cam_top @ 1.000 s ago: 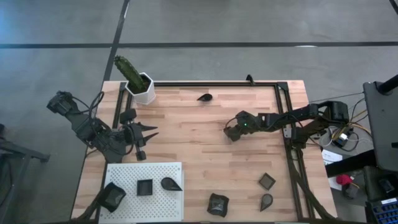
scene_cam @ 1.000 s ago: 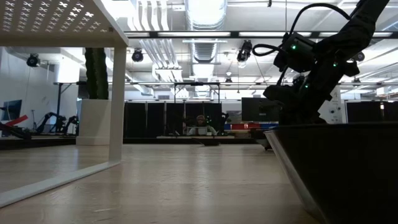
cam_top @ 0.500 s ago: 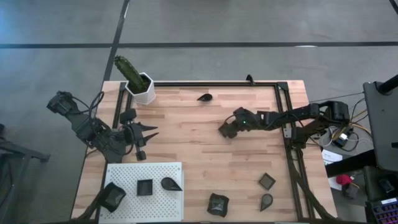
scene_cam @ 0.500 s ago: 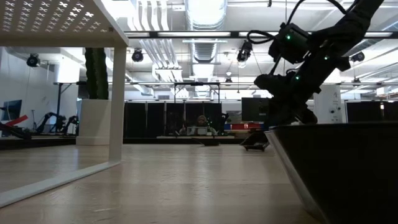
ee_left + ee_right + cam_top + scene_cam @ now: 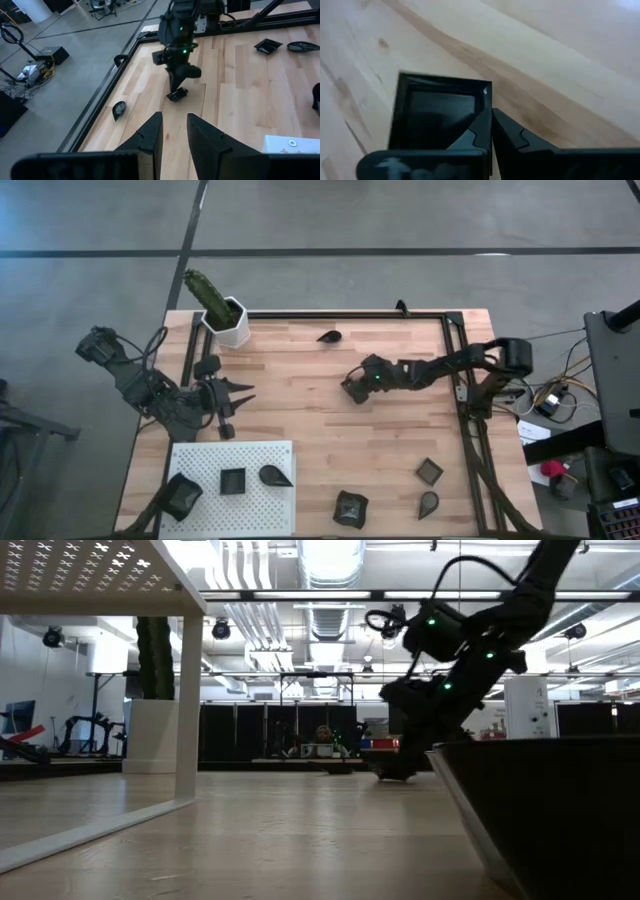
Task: Pick & Place Mini shaped plates
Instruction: Stack the square plate on top of the other square plate on the shelf
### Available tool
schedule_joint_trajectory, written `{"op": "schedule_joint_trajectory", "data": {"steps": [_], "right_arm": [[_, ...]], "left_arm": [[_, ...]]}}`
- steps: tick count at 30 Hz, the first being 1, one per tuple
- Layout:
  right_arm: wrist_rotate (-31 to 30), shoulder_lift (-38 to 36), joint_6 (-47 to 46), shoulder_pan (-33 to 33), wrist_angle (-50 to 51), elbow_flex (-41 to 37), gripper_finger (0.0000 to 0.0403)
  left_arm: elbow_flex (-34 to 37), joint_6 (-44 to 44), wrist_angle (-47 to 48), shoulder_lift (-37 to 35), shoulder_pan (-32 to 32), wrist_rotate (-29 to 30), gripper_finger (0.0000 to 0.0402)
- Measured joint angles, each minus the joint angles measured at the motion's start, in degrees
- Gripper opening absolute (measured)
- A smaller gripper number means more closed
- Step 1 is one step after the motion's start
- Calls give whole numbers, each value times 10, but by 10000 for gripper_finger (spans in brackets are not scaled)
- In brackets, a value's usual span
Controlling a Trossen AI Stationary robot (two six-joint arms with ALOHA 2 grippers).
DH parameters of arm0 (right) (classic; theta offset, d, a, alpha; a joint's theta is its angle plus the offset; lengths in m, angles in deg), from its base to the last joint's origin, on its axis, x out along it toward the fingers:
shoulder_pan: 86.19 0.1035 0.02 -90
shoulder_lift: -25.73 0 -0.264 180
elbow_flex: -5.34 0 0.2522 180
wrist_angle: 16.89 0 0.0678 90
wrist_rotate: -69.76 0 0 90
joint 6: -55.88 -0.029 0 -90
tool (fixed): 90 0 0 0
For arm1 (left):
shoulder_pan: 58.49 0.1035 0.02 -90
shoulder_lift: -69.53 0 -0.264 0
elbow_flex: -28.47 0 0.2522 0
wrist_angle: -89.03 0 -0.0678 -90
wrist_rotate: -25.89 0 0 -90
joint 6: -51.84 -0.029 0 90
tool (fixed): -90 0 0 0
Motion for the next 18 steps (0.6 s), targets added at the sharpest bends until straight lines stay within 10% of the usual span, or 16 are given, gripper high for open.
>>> {"op": "schedule_joint_trajectory", "data": {"steps": [18], "right_arm": [[67, 165, 85, 1, 2, 196, 8]], "left_arm": [[0, 0, -4, 0, 0, -8, 83]]}}
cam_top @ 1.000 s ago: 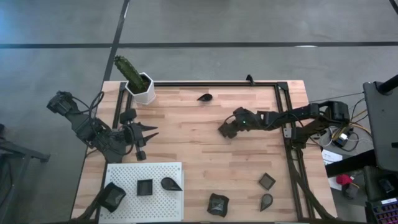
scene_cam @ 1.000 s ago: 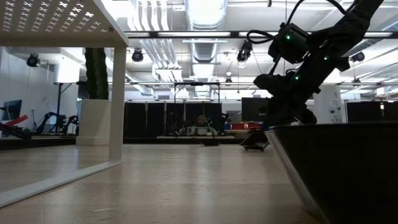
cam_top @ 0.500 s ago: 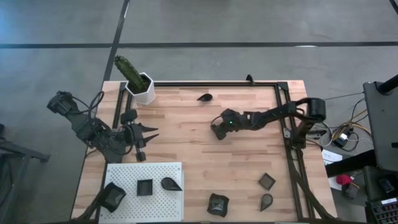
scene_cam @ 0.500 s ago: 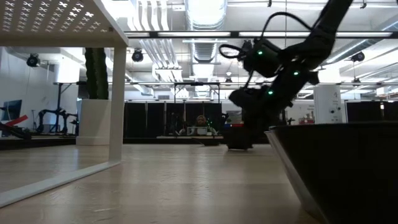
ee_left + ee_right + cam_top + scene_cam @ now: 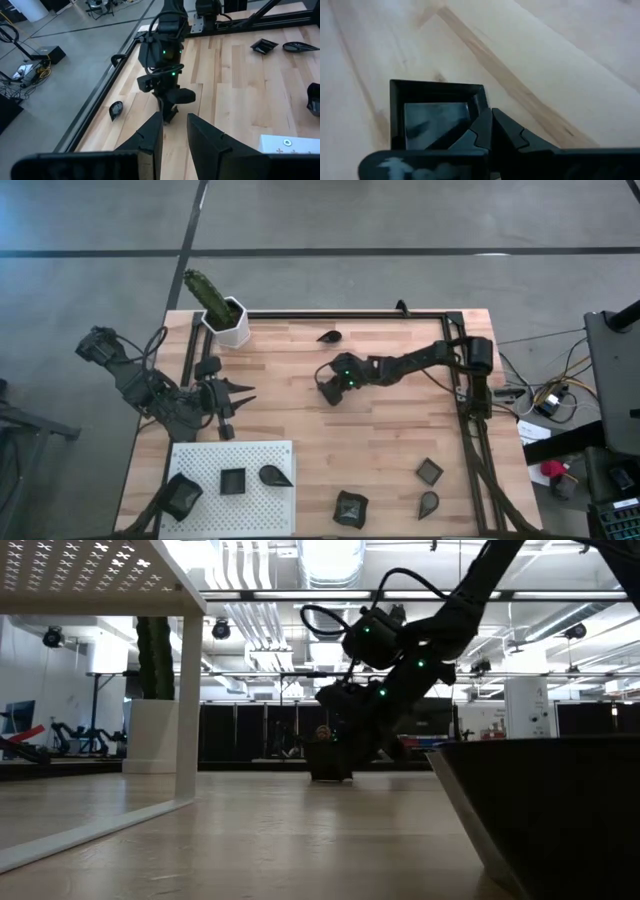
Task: Pick & Place Mini shaped plates
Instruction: Stack the square plate on top of the other square plate on the shelf
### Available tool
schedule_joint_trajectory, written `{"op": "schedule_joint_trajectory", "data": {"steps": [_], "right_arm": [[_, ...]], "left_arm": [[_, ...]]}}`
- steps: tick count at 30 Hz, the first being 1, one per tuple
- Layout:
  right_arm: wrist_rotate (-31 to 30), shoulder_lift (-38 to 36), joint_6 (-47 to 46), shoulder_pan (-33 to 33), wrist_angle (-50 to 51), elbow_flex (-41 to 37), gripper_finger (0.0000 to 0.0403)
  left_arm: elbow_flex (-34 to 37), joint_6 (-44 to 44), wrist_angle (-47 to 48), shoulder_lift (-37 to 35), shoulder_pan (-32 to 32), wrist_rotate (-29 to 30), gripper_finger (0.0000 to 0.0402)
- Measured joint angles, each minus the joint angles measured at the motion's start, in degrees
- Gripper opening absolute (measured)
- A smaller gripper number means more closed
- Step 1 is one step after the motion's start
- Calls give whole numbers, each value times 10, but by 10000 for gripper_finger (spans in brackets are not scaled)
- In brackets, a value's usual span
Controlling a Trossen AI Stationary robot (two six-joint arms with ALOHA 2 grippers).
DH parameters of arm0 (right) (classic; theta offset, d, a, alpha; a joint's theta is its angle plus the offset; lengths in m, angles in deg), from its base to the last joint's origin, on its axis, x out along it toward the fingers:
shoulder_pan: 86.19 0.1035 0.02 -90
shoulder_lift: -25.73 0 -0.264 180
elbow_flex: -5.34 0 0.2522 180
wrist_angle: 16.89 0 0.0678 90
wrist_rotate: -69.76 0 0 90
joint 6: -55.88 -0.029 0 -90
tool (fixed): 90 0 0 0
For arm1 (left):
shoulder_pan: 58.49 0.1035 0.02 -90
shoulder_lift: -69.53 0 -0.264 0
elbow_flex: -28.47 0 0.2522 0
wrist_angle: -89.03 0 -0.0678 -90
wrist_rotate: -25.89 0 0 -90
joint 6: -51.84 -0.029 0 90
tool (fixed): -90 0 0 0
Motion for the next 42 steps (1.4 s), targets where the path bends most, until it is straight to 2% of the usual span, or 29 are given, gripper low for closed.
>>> {"op": "schedule_joint_trajectory", "data": {"steps": [8, 17, 26, 30, 33, 42], "right_arm": [[5, -7, 28, 5, 48, 35, 8], [5, -14, 40, 9, 56, 42, 8], [-2, -138, 79, 12, 106, 28, 8], [-2, -213, 97, 26, 108, 9, 8], [-2, -265, 106, 40, 113, -3, 8], [-2, -388, 145, 83, 136, -33, 8]], "left_arm": [[0, 0, 0, 0, 0, -6, 83], [0, 0, 0, 0, 0, -5, 83], [0, 0, 0, 12, 28, -4, 83], [0, 1, 0, 29, 65, -12, 83], [0, 4, -8, 47, 110, -43, 83], [0, 13, -84, 142, 273, -193, 83]]}}
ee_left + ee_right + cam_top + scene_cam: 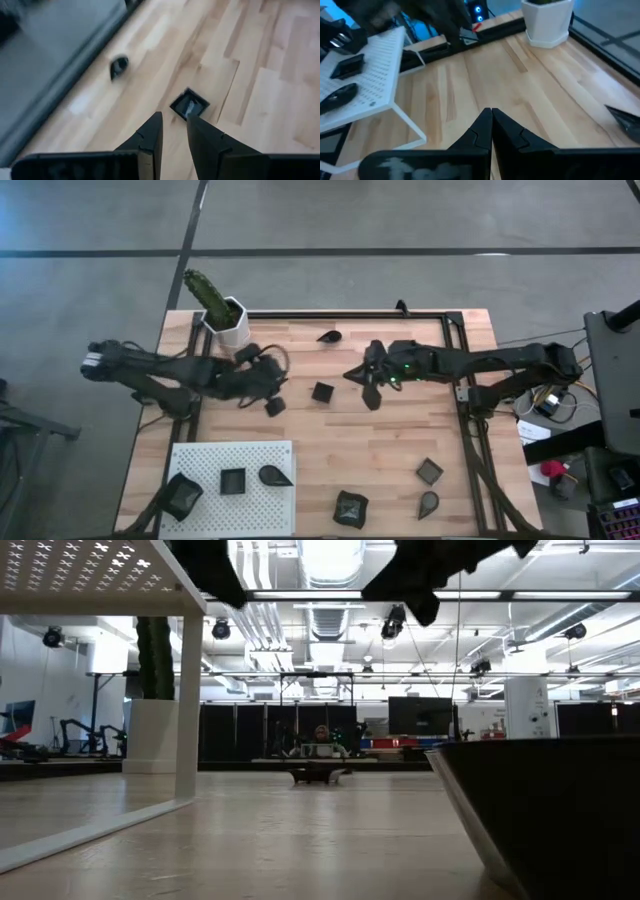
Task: Pick & Place Mini shaped plates
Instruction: Stack the square plate on top of the other square plate on the shelf
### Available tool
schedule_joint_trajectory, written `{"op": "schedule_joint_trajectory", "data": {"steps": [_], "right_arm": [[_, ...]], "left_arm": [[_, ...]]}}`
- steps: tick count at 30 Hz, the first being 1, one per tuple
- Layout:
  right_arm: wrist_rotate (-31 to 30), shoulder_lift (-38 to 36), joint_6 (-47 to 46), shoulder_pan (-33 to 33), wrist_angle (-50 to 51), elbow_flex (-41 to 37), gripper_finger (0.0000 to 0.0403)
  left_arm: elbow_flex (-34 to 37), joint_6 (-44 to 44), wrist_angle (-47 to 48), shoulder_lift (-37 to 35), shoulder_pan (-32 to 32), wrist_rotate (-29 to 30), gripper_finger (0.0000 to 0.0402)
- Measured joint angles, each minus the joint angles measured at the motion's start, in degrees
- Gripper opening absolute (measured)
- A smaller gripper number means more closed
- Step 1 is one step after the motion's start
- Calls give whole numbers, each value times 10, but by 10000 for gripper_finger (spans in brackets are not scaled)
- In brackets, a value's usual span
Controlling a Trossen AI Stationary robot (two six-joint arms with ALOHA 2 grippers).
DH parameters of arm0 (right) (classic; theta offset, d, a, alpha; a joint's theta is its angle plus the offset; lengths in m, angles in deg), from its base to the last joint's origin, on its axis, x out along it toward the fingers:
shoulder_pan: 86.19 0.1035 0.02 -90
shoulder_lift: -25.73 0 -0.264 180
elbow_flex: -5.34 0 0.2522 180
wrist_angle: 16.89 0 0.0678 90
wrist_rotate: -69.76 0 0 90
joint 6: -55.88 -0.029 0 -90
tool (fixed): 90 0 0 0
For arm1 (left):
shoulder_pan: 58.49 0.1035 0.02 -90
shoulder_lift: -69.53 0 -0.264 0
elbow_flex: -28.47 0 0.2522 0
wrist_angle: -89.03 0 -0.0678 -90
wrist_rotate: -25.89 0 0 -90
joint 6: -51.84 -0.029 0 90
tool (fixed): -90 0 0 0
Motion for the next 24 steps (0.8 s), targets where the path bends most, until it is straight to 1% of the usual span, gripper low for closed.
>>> {"op": "schedule_joint_trajectory", "data": {"steps": [3, 6, 10, 16, 24], "right_arm": [[0, -28, 14, 7, 30, 0, 8], [0, -49, 24, 11, 54, 0, 9], [0, -74, 42, 11, 75, 0, 9], [0, -93, 66, 11, 89, 0, 9], [-4, -93, 67, 11, 96, 0, 9]], "left_arm": [[0, 19, -21, 37, 40, -49, 83], [0, 45, -33, 72, 65, -70, 83], [0, 81, -49, 115, 83, -72, 83], [1, 114, -119, 181, 97, -72, 83], [1, 171, -159, 262, 109, -79, 83]]}}
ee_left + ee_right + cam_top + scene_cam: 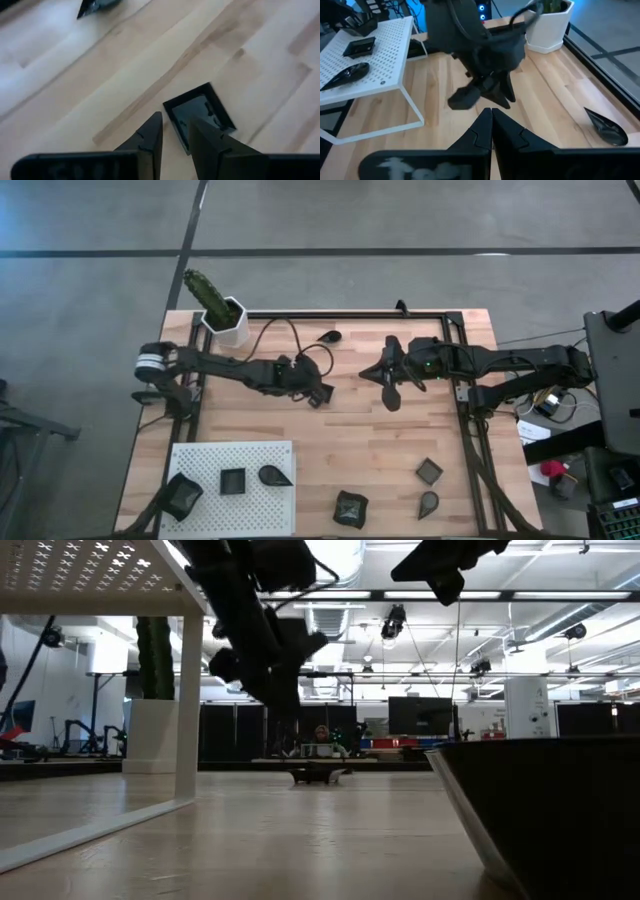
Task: Pick & Place Mini shaped plates
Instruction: Stack the square plate on top of the other square plate on the shelf
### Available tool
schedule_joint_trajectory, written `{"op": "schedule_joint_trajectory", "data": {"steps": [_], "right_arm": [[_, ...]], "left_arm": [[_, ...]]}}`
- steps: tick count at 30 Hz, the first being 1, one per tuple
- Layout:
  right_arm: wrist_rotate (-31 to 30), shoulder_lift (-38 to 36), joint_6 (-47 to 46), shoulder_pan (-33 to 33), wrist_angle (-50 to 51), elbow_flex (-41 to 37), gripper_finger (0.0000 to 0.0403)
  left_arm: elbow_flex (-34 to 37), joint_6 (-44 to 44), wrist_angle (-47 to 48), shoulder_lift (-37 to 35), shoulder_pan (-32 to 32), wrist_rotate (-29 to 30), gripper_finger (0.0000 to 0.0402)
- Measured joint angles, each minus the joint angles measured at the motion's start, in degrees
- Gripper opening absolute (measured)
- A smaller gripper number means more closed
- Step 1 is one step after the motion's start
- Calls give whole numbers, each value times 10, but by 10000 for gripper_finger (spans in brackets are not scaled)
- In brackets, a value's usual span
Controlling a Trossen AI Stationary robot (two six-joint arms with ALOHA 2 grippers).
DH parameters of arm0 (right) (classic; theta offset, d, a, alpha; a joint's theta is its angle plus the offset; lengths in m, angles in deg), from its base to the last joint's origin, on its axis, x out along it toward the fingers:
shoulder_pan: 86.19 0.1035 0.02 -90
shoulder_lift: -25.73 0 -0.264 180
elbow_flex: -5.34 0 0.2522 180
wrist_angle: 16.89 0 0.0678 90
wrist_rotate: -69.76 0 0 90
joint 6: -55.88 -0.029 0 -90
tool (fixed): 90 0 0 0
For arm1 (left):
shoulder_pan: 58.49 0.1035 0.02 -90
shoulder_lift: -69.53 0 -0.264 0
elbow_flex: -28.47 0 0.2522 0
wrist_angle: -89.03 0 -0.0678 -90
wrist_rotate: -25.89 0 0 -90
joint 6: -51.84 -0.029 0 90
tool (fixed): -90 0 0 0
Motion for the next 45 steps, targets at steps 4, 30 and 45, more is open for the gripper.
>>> {"op": "schedule_joint_trajectory", "data": {"steps": [4, 30, 45], "right_arm": [[0, 0, 0, 0, 9, 0, 9], [-10, 0, -2, 0, 6, 0, 8], [-10, 0, 0, 0, 5, 0, 8]], "left_arm": [[0, 45, -3, 30, 6, -4, 83], [0, 63, -58, 106, 13, -37, 83], [15, 70, -70, 106, 12, -37, 83]]}}
